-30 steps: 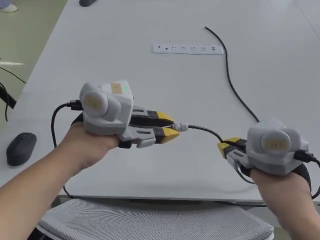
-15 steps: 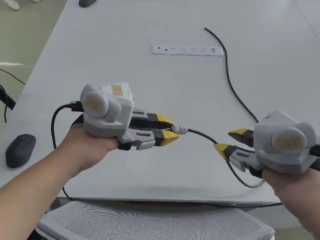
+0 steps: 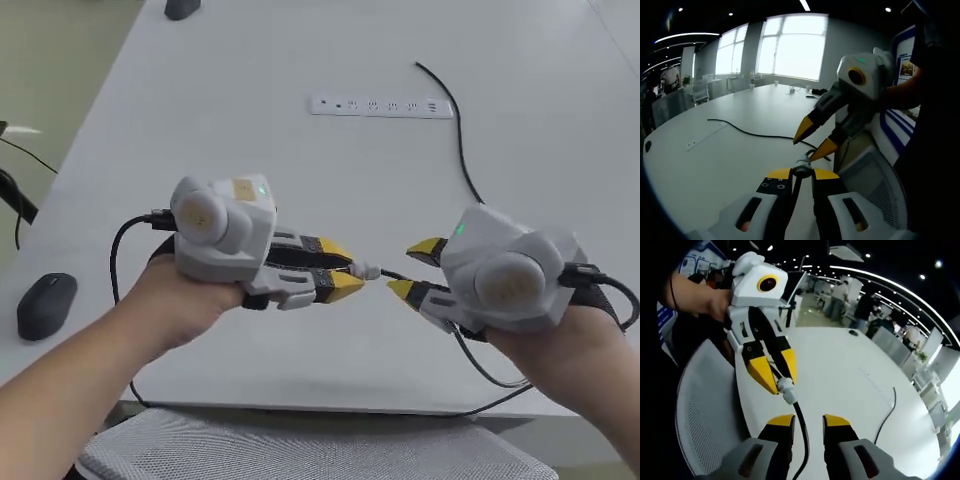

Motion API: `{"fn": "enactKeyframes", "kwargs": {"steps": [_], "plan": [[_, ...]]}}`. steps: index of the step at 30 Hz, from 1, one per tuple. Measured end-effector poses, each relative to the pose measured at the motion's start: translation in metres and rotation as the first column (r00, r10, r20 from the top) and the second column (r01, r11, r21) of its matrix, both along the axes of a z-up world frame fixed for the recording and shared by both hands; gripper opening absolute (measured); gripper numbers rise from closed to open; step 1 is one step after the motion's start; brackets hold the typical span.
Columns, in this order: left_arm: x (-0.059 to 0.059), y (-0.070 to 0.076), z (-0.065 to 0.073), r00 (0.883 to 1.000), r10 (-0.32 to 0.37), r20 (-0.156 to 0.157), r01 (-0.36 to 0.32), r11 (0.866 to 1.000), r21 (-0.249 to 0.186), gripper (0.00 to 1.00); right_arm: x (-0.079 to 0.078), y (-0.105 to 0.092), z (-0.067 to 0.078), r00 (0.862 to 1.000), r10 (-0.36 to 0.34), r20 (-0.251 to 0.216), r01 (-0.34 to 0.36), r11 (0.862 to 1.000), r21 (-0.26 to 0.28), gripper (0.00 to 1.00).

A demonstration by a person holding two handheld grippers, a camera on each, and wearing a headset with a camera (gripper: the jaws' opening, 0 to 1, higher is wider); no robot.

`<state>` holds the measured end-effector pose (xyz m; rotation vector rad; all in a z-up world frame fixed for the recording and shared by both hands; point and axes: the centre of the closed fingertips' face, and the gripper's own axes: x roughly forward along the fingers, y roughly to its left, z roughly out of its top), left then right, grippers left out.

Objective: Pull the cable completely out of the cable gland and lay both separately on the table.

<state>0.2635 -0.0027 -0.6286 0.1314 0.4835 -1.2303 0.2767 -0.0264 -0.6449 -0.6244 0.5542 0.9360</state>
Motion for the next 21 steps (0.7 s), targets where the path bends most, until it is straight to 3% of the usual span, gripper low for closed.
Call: {"fn": "enactKeyframes", "kwargs": {"steps": [10, 13, 21], "plan": [[-0.001, 0.0, -0.001, 1.0, 0.0, 0.005, 0.0, 1.0, 0.01, 0.15, -0.003, 0.006, -0.007, 1.0, 0.029, -0.004, -0.029, 0.999, -0.021, 0.07], [-0.001, 0.0, -0.003, 1.0, 0.0, 0.008, 0.0, 1.0, 0.015, 0.15, -0.003, 0.008, -0.009, 0.998, 0.053, 0.022, -0.052, 0.997, -0.05, 0.05], [-0.002, -0.001, -0.005, 1.0, -0.004, 0.013, 0.004, 1.0, 0.028, 0.15, -0.005, 0.01, -0.012, 0.998, 0.058, 0.024, -0.057, 0.998, -0.041, 0.01]]}}
